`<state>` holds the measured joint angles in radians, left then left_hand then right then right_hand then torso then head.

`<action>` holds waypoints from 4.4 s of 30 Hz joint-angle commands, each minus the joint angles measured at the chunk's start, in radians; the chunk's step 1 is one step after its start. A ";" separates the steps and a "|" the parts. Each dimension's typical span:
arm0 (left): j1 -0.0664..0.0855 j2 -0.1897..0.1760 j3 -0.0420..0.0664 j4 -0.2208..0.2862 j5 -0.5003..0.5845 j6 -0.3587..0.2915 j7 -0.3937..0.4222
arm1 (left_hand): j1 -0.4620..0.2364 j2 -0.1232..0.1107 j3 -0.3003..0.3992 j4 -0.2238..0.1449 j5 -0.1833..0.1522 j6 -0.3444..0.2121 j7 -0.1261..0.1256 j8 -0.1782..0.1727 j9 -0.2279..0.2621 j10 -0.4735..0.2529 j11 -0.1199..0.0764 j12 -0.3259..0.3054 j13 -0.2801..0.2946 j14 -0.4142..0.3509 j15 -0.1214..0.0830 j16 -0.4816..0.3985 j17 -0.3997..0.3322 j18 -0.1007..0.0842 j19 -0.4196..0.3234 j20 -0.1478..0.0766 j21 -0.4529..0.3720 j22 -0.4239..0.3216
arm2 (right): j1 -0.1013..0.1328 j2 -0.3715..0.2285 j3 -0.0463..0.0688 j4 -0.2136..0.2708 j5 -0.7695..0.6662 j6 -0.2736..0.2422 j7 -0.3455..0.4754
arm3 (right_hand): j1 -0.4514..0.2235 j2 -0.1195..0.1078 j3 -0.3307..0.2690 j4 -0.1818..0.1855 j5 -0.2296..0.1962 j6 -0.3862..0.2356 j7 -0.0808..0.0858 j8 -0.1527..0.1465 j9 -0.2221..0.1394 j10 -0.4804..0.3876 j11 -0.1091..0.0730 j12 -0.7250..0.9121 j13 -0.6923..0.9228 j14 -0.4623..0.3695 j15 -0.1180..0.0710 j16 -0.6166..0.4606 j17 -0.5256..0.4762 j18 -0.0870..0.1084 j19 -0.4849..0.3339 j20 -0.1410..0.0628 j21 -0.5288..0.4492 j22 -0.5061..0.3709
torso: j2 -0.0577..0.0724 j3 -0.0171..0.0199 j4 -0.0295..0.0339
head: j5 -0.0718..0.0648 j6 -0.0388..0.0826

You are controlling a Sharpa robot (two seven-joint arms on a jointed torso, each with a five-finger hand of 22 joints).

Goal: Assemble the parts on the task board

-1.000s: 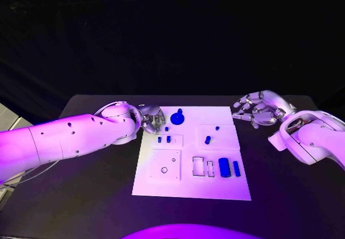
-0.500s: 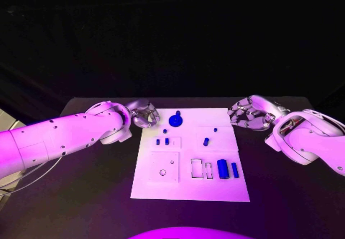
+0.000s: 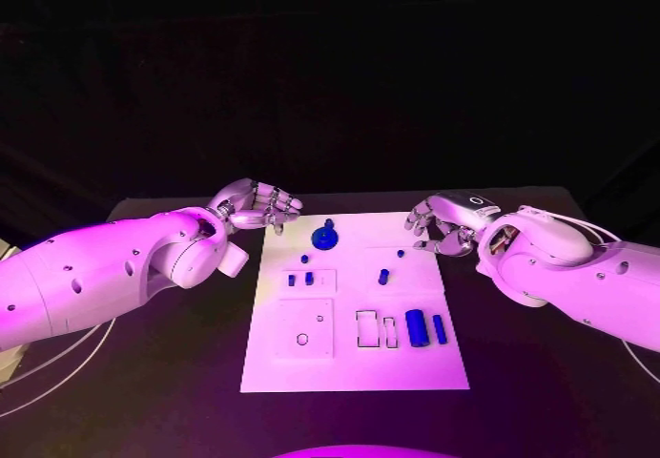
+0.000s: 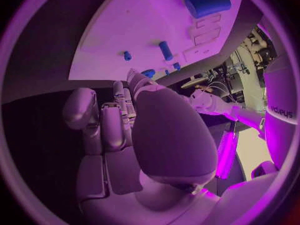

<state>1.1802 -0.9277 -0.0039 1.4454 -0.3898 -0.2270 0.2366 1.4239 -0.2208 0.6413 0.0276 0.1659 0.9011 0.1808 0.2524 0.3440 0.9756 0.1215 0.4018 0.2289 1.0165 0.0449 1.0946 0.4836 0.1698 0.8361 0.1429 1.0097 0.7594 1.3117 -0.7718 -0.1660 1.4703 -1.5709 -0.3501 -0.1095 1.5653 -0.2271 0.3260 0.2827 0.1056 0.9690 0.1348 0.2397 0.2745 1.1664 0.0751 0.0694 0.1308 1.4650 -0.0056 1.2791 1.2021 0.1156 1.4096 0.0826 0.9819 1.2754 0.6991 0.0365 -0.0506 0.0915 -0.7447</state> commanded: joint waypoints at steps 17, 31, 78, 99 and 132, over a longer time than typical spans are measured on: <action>0.001 -0.011 0.001 0.035 0.197 0.043 0.144 | -0.009 0.004 -0.013 -0.004 0.004 -0.009 0.010 -0.004 -0.003 -0.008 0.004 0.013 -0.001 -0.010 0.006 -0.010 -0.005 0.015 -0.003 0.003 -0.015 -0.010 | -0.039 0.075 -0.002 -0.060 -0.151 0.091 -0.080 | -0.022 -0.008 0.042 0.001 0.001 0.025 -0.022 -0.008 0.005 0.004 -0.019 0.001 -0.019 0.043 -0.018 0.022 0.012 -0.023 0.023 -0.017 0.059 0.038 | 0.001 0.0012 -0.0020 | -0.007 -0.006; 0.001 -0.011 0.001 0.037 0.202 0.042 0.145 | -0.008 0.005 -0.014 -0.005 0.005 -0.011 0.011 -0.005 -0.003 -0.009 0.004 0.015 -0.001 -0.011 0.006 -0.011 -0.006 0.015 -0.002 0.003 -0.016 -0.011 | -0.055 0.105 -0.003 -0.081 -0.141 0.084 -0.070 | -0.027 0.005 0.087 -0.006 0.000 0.046 -0.018 -0.007 0.014 0.029 -0.016 0.003 -0.030 0.049 -0.011 0.044 0.028 -0.032 0.037 -0.012 0.113 0.072 | -0.001 0.0016 -0.0019 | -0.002 -0.009; 0.001 -0.014 0.001 0.043 0.202 0.038 0.134 | -0.001 0.007 -0.022 -0.011 0.007 -0.025 0.018 -0.012 -0.008 -0.023 0.010 0.017 -0.005 -0.013 0.010 -0.016 -0.011 0.015 0.002 0.005 -0.024 -0.017 | -0.073 0.130 -0.005 -0.099 -0.163 0.033 -0.120 | -0.080 0.063 0.272 -0.122 0.002 0.094 -0.022 0.028 0.081 0.102 -0.025 -0.002 -0.058 0.043 -0.018 0.054 0.007 -0.039 0.045 -0.017 0.166 0.121 | -0.002 0.0006 -0.0017 | -0.006 -0.022; 0.001 -0.015 0.001 0.036 0.202 0.036 0.135 | -0.001 0.006 -0.024 -0.013 0.008 -0.031 0.021 -0.015 -0.010 -0.028 0.012 0.017 -0.006 -0.013 0.011 -0.016 -0.012 0.015 0.003 0.006 -0.026 -0.018 | -0.058 0.048 0.007 0.016 -0.120 -0.135 -0.090 | -0.098 0.057 0.287 -0.137 0.001 0.096 -0.020 0.034 0.092 0.111 -0.023 -0.003 -0.059 0.043 -0.017 0.058 0.008 -0.043 0.051 -0.017 0.190 0.135 | -0.002 0.0010 -0.0030 | -0.003 -0.015; 0.001 0.017 0.001 0.029 0.213 0.018 0.140 | -0.002 0.005 -0.027 -0.013 0.008 -0.035 0.022 -0.017 -0.011 -0.034 0.014 0.017 -0.007 -0.014 0.013 -0.017 -0.013 0.015 0.003 0.007 -0.027 -0.020 | -0.178 0.178 -0.005 0.190 -0.246 -0.111 -0.099 | -0.105 0.054 0.297 -0.148 0.001 0.094 -0.015 0.036 0.098 0.112 -0.020 -0.005 -0.061 0.042 -0.016 0.060 0.006 -0.044 0.052 -0.015 0.193 0.138 | -0.002 -0.0022 -0.0011 | 0.096 -0.050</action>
<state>1.1801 -0.9131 -0.0039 1.4727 -0.1877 -0.2048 0.3635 1.4200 -0.2169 0.6192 0.0168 0.1704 0.8721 0.2017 0.2401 0.3338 0.9469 0.1359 0.4124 0.2231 1.0057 0.0557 1.0830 0.4722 0.1697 0.8401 0.1468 0.9858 0.7407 1.1358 -0.5972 -0.1712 1.6639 -1.7729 -0.4809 -0.2058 1.4640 -0.1779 0.6180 0.1333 0.1047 1.0590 0.1196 0.2743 0.3719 1.2664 0.0627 0.0653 0.0696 1.4666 -0.0216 1.3352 1.2088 0.0768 1.4539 0.0664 1.1735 1.3077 0.6974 0.0344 -0.0513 0.1793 -0.7904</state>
